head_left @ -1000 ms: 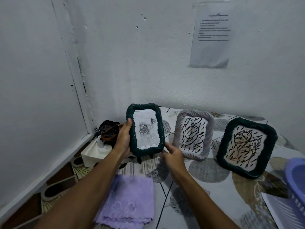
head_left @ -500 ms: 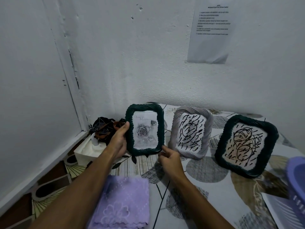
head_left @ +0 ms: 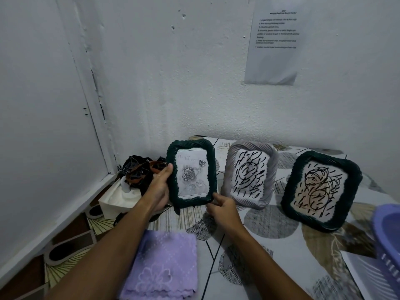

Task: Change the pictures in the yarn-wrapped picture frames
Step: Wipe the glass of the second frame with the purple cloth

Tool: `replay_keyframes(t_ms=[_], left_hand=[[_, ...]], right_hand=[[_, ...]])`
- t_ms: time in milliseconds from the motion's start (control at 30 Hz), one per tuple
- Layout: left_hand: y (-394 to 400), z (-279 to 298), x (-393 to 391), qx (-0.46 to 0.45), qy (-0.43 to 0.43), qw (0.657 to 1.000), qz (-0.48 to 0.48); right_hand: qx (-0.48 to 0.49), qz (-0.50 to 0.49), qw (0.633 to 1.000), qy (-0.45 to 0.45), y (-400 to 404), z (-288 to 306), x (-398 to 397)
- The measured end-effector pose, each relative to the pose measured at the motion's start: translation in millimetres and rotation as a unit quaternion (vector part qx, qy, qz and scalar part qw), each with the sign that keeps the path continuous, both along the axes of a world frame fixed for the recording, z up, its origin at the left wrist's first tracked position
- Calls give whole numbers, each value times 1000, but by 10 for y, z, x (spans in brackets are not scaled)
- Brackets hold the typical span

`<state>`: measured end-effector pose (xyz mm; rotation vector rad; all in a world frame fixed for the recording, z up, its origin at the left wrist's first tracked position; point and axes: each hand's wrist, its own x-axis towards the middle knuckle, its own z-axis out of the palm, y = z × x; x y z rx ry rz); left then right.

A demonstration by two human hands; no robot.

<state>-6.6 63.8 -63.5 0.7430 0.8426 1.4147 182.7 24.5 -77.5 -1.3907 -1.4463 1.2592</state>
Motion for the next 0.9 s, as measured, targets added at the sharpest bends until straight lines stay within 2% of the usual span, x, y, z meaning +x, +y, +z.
replay_keyframes(t_ms=[133,233,367,500,667,900], left_hand=[[-104,31,-27,-18,58,998,-5],[-275,61,-70,-25,160,986,47],[-569,112,-181,-40,210,972,98],[-916,230,-205,-47,227,967,110],[-1186,385,-45,-42,248,960,119],[-955,560,643,-12,264,963,61]], right_hand=[[12,7,1000,-13,-46,58,-11],[12,2,1000,-5,-113,92,12],[-1,-1,1000,23,-248,152,136],[32,-8,999,6,-452,240,326],[56,-55,996,34,-665,338,649],[37,-126,989,67,-595,456,1155]])
